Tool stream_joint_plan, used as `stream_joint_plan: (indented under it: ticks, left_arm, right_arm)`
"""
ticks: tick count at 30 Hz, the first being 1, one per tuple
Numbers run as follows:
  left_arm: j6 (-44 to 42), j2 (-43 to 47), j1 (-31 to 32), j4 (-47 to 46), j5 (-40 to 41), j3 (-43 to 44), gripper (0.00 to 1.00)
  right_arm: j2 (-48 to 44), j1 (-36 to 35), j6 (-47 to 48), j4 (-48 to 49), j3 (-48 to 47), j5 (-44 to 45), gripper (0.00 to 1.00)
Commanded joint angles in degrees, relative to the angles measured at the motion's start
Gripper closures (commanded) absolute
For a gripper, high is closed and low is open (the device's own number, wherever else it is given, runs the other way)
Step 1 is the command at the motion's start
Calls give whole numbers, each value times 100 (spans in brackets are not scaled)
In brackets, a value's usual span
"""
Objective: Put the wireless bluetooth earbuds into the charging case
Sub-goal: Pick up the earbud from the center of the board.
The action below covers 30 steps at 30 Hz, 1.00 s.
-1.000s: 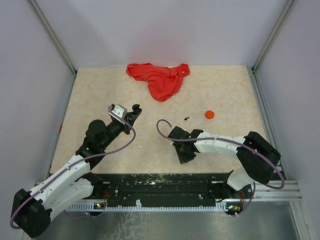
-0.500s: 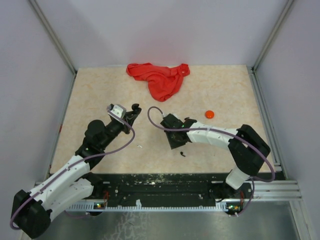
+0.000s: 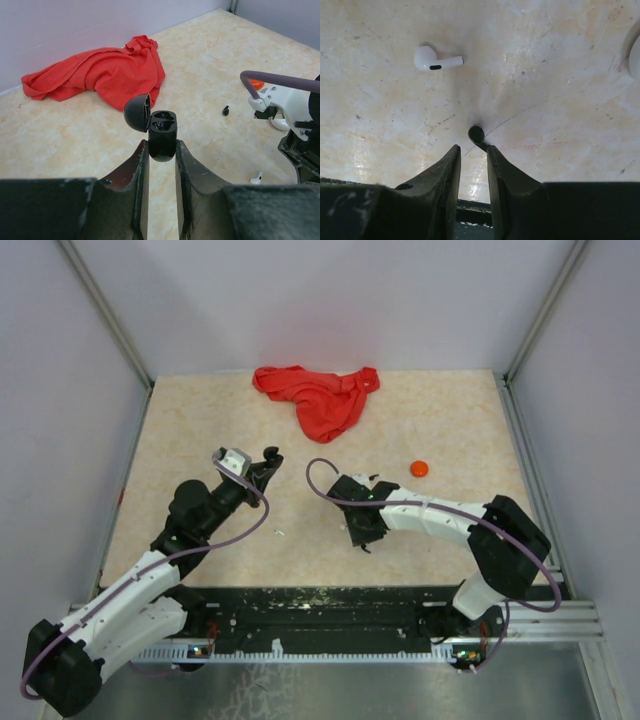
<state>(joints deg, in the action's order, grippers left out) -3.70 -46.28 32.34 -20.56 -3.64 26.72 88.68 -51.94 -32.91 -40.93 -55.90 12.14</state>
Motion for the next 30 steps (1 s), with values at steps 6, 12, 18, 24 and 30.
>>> stream_joint_plan:
  ticks: [6, 12, 18, 24, 30]
  left_arm:
    - [107, 66, -50, -221, -109, -48, 99]
    - [129, 55, -51, -230, -146, -52, 99]
    - [151, 47, -60, -238, -172, -51, 99]
    - [173, 35, -61, -254, -196, -53, 99]
    - [190, 3, -69, -265, -213, -52, 99]
  right_arm:
    - [10, -19, -582, 255, 156, 254, 71]
    - [157, -21, -655, 427, 216, 188, 71]
    - [303, -20, -710, 445, 235, 183, 72]
    - [427, -18, -709, 477, 253, 217, 73]
    - [511, -18, -708, 516, 253, 207, 79]
